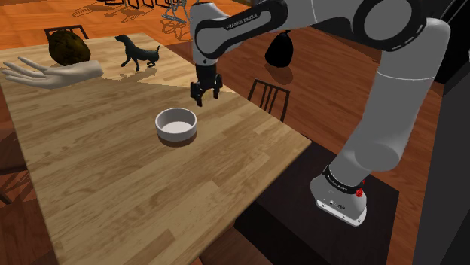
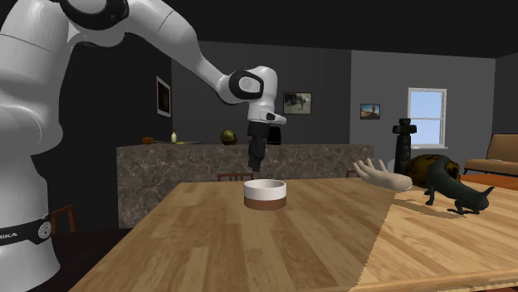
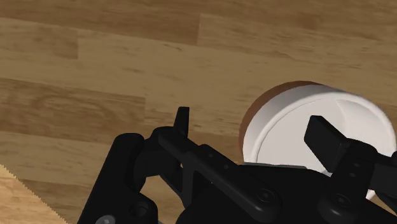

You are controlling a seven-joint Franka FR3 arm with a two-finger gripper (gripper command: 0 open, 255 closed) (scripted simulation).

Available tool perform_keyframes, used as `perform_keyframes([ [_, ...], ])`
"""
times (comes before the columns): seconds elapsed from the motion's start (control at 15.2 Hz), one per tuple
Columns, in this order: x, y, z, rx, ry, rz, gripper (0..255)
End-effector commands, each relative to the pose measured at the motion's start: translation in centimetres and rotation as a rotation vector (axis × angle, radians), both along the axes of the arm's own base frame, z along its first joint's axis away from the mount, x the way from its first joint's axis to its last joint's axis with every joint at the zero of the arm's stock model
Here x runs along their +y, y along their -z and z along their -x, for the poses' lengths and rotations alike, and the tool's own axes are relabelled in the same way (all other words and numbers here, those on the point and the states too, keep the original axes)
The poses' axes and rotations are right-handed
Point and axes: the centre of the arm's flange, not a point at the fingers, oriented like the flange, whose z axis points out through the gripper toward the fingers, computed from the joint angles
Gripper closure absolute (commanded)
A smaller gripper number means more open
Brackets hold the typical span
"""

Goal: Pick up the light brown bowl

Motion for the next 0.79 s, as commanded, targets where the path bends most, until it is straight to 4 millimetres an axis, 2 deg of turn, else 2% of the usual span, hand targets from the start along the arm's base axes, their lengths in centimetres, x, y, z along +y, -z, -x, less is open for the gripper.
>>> perform_keyframes([
  [0.0, 1.0, 1.5, -2.0, 0.000, 0.000, 0.005, 0],
  [0.4, 4.0, 6.2, -7.9, 0.000, -0.003, 0.019, 0],
  [0.73, 4.1, 8.5, -8.1, 0.000, -0.003, 0.019, 0],
])
